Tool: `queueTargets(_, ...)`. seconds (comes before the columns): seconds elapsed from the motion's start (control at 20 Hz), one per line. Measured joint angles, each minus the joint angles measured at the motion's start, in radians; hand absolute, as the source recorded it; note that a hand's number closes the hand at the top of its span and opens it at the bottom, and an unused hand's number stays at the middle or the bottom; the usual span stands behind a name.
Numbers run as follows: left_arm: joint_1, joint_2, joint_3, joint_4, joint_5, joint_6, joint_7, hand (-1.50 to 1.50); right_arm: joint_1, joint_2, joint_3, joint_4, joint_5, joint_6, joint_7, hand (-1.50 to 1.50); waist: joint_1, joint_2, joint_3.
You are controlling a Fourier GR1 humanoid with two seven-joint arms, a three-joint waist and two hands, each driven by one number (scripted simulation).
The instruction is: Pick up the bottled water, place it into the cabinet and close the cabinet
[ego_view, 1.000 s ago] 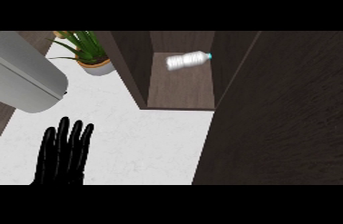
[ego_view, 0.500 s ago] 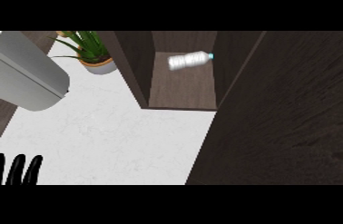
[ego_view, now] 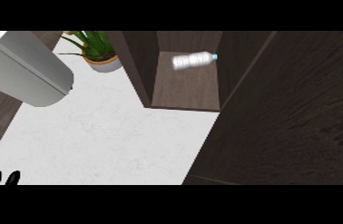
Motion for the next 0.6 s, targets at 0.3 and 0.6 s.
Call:
queueTargets(0.3,0.052,0.030,0.085,0.005,0.055,-0.085,-0.022,-1.50,-0.160,0.107,-0.014,0.074,-0.053,-0.040,0.102,1.50,0.011,0.000,-0.001)
queueTargets(0.6,0.138,0.052,0.184,0.013,0.141,-0.196,-0.055,-1.50,-0.392,0.184,0.058,0.189,-0.137,-0.202,0.224,1.50,0.017,0.004,0.001)
